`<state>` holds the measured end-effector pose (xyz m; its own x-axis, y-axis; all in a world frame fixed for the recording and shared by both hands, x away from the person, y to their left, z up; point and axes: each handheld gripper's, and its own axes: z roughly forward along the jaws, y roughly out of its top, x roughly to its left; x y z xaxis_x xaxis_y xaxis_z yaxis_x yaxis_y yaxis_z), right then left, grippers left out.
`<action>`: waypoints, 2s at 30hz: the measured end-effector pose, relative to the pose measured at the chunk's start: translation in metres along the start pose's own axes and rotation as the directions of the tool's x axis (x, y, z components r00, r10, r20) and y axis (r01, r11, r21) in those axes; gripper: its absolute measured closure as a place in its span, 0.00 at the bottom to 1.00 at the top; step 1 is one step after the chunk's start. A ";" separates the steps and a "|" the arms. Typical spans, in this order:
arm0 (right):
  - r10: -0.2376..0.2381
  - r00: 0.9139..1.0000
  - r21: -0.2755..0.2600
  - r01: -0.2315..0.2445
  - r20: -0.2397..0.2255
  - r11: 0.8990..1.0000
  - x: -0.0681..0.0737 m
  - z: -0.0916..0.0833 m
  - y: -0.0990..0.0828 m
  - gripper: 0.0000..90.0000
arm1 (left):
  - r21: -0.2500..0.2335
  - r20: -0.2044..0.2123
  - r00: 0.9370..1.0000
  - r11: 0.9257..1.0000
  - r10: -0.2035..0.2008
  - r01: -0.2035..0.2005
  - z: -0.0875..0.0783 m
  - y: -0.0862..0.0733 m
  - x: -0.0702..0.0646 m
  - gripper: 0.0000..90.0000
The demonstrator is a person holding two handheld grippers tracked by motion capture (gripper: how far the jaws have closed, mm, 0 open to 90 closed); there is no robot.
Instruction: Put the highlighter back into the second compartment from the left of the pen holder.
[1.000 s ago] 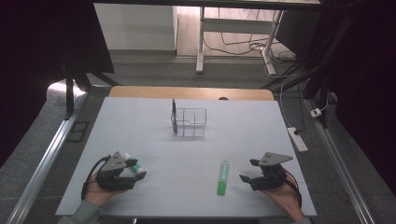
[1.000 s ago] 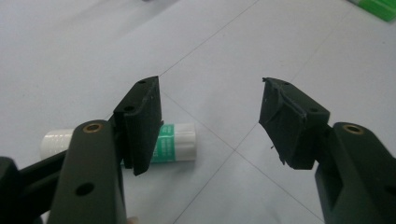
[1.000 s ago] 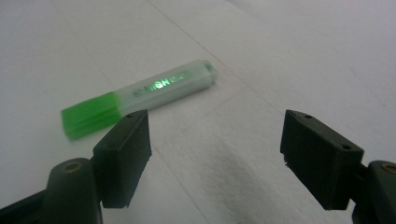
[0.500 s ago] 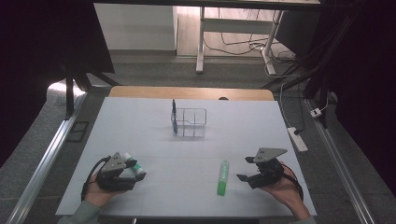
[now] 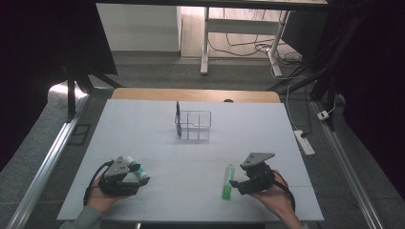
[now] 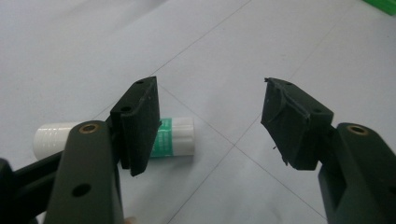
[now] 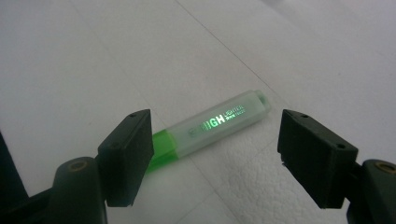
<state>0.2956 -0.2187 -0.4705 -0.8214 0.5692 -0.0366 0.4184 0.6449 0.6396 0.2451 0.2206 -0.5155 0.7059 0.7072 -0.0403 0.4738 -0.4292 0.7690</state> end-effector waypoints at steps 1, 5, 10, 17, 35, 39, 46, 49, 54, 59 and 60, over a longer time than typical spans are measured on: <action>0.023 1.000 0.004 -0.023 0.011 1.000 0.003 0.001 0.001 0.31 | -0.001 0.000 1.000 1.000 0.001 -0.001 0.000 0.000 0.000 0.40; 0.109 0.993 0.030 -0.110 0.037 0.993 0.011 0.005 0.001 0.31 | 0.002 0.001 1.000 1.000 0.012 -0.012 0.000 0.000 -0.001 0.40; 0.155 0.986 0.071 -0.159 0.056 0.985 0.026 0.015 0.001 0.31 | 0.006 0.000 1.000 1.000 0.022 -0.022 0.001 0.000 -0.001 0.40; 0.164 0.978 0.115 -0.179 0.132 0.977 0.043 0.027 0.004 0.30 | -0.006 -0.005 1.000 1.000 0.018 -0.018 -0.001 -0.001 -0.001 0.40; 0.219 0.951 0.160 -0.257 0.219 0.953 0.045 0.049 -0.001 0.40 | -0.005 -0.011 1.000 1.000 0.020 -0.020 0.000 -0.001 -0.001 0.40; 0.239 0.949 0.180 -0.277 0.206 0.944 0.037 0.044 -0.001 0.59 | -0.005 -0.013 1.000 1.000 0.019 -0.019 0.000 -0.001 -0.002 0.40; 0.252 0.946 0.210 -0.293 0.204 0.933 0.027 0.041 -0.001 0.75 | -0.002 -0.017 1.000 1.000 0.023 -0.023 0.000 -0.001 -0.002 0.40; 0.231 0.952 0.217 -0.273 0.199 0.937 0.025 0.039 -0.001 0.75 | -0.009 -0.023 1.000 1.000 0.020 -0.021 0.000 -0.001 -0.001 0.40; 0.226 0.961 0.172 -0.252 0.158 0.952 0.019 0.028 -0.001 0.75 | -0.020 -0.028 0.999 1.000 0.023 -0.024 -0.002 -0.001 -0.002 0.40; 0.217 0.973 0.123 -0.225 0.080 0.966 0.011 0.019 0.001 0.75 | -0.021 -0.025 0.998 0.999 0.050 -0.050 -0.001 0.002 -0.006 0.41; 0.212 0.975 0.117 -0.218 0.064 0.969 0.010 0.018 0.002 0.75 | -0.019 -0.026 0.998 0.998 0.056 -0.056 -0.001 0.003 -0.006 0.41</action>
<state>0.2956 -0.2027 -0.4838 -0.6875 0.7245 0.0501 0.6297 0.5603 0.5380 0.2413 0.2154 -0.5126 0.7173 0.6965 0.0192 0.4233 -0.4576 0.7819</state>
